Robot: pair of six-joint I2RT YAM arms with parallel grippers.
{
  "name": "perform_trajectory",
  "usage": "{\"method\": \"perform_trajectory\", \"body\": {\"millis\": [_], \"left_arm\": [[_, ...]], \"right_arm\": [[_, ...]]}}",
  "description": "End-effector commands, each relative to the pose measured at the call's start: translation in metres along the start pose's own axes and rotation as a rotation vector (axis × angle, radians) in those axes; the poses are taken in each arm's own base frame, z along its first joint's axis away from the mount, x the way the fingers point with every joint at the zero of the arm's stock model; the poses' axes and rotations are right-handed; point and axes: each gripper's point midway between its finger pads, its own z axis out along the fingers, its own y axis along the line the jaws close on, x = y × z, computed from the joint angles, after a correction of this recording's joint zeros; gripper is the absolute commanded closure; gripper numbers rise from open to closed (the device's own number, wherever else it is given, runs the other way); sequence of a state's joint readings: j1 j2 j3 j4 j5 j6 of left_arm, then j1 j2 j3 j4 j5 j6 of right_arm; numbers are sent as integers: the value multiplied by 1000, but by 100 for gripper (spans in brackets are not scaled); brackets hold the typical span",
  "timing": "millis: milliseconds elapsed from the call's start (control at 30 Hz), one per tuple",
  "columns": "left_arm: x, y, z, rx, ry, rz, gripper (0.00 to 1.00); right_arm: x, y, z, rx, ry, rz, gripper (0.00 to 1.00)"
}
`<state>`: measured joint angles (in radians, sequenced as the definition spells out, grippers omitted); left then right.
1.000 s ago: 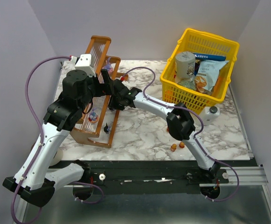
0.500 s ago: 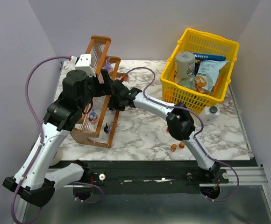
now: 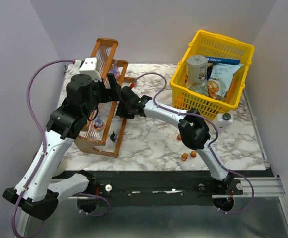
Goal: Place and organize the plastic toys onto the shelf
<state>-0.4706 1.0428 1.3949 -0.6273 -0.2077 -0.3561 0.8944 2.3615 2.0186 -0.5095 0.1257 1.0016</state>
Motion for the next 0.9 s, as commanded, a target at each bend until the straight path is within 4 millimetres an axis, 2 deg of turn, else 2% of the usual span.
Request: {"method": "perform_trajectory", "body": {"millis": [0,400,867], "left_arm": [[-3,3,-4,-6,-18,1,1],[-3,4,-4,-9,-17,4,1],[-4,4,-4,-10,-19,2,1]], "right_arm": [[-20,9,-17,-31,-60,25,43],[-24,13,-17,-58,-69,22,42],[-23,19,-30,-105,-68,5,36]]}}
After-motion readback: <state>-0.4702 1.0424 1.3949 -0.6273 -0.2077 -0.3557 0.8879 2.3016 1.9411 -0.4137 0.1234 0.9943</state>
